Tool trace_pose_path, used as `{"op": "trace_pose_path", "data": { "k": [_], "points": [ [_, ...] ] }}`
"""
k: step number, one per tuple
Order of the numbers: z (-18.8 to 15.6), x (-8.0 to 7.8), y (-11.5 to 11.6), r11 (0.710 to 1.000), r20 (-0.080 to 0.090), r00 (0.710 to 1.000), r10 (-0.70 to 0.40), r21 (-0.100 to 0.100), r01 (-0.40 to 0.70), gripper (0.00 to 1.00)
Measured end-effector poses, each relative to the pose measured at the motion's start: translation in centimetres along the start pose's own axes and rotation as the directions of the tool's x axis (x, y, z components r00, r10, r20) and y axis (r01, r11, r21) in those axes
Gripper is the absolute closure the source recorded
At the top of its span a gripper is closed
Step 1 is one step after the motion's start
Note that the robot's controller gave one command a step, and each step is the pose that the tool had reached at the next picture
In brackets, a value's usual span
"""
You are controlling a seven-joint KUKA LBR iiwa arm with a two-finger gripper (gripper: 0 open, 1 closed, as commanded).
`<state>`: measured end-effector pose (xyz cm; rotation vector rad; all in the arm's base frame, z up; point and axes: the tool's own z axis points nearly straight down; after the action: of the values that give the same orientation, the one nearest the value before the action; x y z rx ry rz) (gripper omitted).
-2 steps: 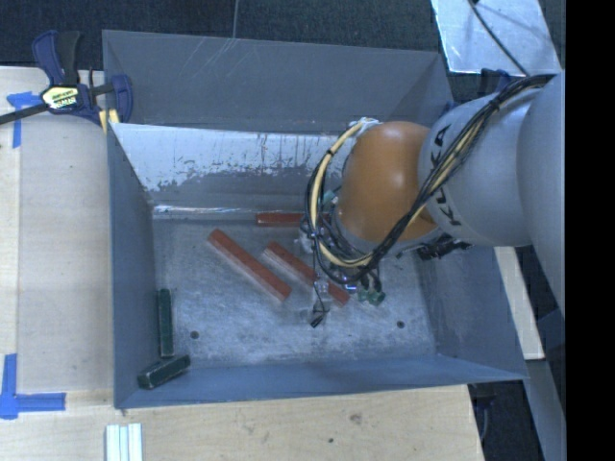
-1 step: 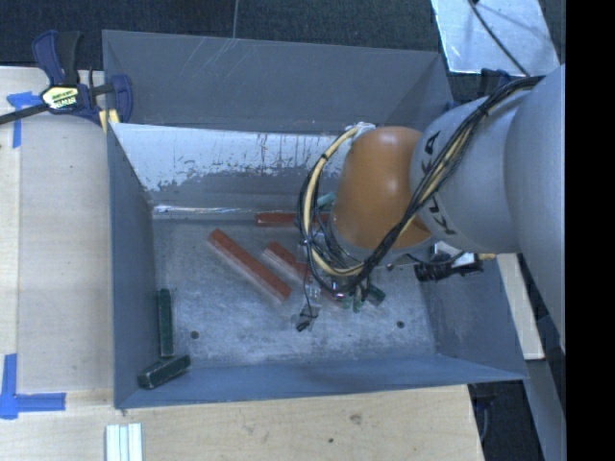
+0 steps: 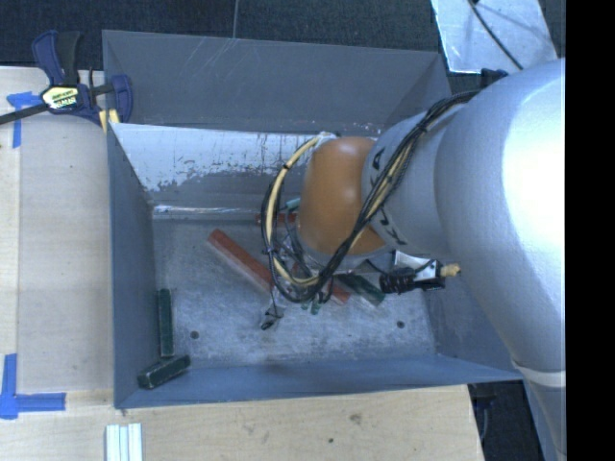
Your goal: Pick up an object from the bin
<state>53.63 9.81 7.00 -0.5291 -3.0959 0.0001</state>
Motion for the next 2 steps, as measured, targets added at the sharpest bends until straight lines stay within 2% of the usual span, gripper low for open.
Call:
{"op": "trace_pose_path", "data": {
  "k": [1,2],
  "points": [
    [-0.08,-0.1,-0.04,1.0,0.002,1.0,-0.002,0.0,0.002,0.0],
    [-0.17,-0.19,0.07,1.0,0.006,1.0,-0.003,-0.002,0.003,1.0]
  ]
}}
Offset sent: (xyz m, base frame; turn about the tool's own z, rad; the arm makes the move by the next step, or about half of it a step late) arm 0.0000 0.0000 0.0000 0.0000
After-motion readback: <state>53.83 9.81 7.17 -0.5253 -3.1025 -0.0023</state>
